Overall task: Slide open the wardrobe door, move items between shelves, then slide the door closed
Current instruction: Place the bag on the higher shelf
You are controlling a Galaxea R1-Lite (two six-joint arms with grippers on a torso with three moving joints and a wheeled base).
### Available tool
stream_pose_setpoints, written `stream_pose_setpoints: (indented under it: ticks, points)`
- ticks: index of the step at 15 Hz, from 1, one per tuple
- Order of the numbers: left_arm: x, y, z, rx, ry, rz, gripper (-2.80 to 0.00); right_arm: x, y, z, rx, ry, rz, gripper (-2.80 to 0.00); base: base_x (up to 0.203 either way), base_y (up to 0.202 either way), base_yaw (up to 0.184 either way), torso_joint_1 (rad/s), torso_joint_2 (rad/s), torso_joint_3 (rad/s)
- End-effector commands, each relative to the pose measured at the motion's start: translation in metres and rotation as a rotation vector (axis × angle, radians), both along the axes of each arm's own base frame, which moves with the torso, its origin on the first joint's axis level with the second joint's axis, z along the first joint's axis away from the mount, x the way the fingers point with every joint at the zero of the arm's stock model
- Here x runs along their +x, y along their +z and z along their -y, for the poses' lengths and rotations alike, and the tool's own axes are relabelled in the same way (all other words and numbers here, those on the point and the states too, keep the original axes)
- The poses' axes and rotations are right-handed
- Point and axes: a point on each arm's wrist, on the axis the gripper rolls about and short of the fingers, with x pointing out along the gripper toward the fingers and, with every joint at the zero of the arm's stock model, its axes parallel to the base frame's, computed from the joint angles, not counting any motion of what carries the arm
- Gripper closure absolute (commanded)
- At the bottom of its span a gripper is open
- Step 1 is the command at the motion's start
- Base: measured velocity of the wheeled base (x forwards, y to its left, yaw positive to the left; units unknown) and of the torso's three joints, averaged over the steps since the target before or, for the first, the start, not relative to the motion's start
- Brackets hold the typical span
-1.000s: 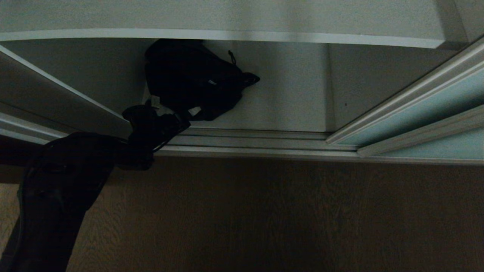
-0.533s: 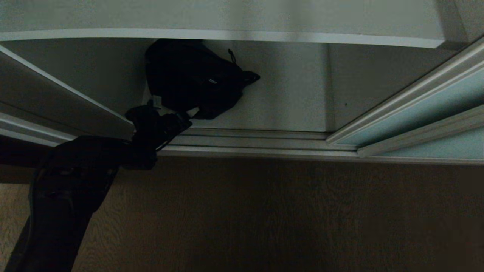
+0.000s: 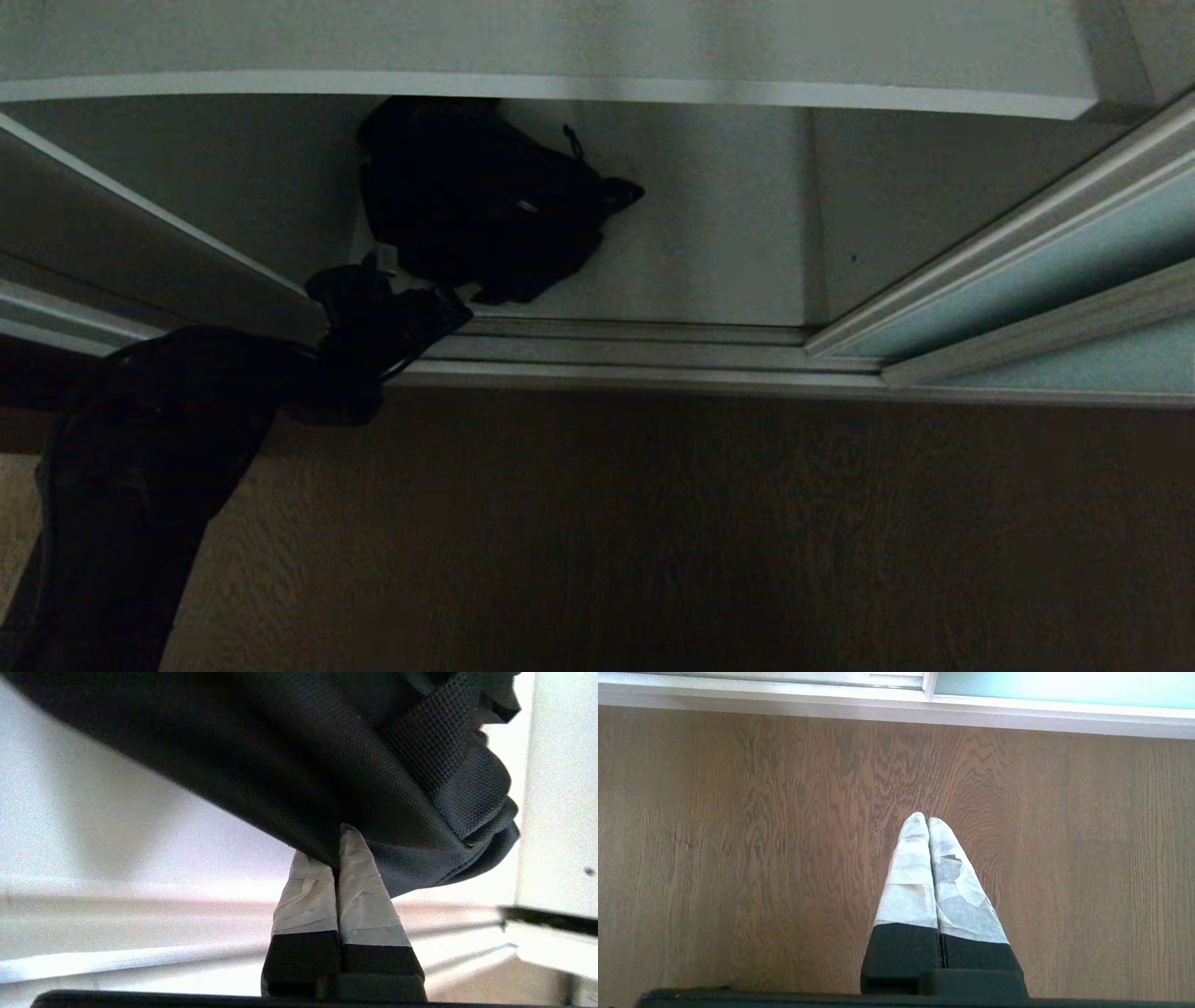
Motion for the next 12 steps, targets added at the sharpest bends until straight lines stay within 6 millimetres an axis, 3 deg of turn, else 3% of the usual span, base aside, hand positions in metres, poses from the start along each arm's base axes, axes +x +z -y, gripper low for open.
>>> stream_pose_setpoints:
  ticks: [1,12]
  points:
    - [-0.016,0.022,0.000,-0.003,-0.004,0.013,0.00,0.000,0.000,0.000,0.001,0.000,0.001,0.00,0.000,0.000,0.000,0.000,0.00,0.000]
    - [-0.145,0.079,0.061,0.037,-0.126,-0.044,0.00,0.000,0.000,0.000,0.000,0.000,0.000,0.00,0.000,0.000,0.000,0.000,0.00,0.000]
